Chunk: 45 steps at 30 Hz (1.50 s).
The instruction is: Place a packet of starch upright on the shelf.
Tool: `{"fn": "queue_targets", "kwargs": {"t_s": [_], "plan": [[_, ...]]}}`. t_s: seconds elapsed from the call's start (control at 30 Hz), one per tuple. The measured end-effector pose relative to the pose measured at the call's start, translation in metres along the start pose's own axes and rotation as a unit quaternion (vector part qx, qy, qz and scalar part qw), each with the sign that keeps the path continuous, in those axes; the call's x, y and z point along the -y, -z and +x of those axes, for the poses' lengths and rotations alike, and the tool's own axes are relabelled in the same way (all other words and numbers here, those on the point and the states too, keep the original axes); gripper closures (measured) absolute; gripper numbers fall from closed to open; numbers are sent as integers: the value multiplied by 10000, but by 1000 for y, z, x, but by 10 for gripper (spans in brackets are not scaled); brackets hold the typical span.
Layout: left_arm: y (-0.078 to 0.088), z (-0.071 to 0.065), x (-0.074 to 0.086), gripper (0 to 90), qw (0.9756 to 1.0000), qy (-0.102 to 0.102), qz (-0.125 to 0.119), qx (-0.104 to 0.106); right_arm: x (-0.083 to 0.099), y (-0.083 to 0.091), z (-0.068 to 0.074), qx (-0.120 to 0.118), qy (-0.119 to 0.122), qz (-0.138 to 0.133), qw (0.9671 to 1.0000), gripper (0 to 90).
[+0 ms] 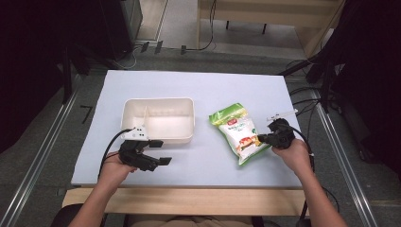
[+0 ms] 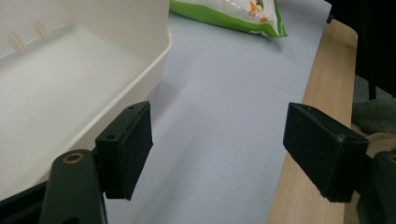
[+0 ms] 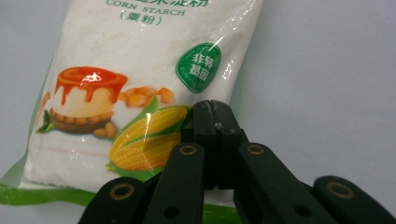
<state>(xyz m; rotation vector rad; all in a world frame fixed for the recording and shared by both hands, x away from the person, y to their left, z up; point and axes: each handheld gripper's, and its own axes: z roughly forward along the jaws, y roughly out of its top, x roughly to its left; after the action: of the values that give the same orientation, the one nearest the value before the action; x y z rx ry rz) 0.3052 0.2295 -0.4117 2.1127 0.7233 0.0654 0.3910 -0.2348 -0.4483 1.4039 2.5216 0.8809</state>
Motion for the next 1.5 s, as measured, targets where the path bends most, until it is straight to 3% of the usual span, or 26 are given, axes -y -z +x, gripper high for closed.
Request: {"fn": "queue_targets", "kwargs": {"t_s": [0.27, 0.63, 0.7, 0.73, 0.87, 0.97, 1.23, 1.5], "plan": [[-4, 0, -3, 249, 10000, -9, 21, 37, 9, 4, 17, -104, -7, 55, 9999, 900], [-7, 0, -6, 249, 9999, -75, 51, 78, 16, 6, 36, -268, 180, 35, 9995, 900], [-7, 1, -7, 249, 9999, -82, 53, 79, 17, 6, 36, -276, 206, 13, 9994, 900], [-7, 1, -7, 249, 9999, -70, 30, 93, 17, 7, 33, -387, 146, 27, 9991, 900], [-5, 1, -6, 249, 10000, -52, 26, 58, 14, 10, 31, -370, 124, -108, 9992, 900], [-5, 2, -5, 249, 10000, -46, 21, 50, 9, 18, 28, -330, -18, -392, 9987, 837], [-3, 0, -3, 249, 10000, -26, 25, 11, -5, 18, 23, -294, -215, -599, 9975, 698], [-1, 1, -1, 249, 9999, -32, 86, -52, -26, 11, 10, -145, -348, -814, 9960, 562]]}}
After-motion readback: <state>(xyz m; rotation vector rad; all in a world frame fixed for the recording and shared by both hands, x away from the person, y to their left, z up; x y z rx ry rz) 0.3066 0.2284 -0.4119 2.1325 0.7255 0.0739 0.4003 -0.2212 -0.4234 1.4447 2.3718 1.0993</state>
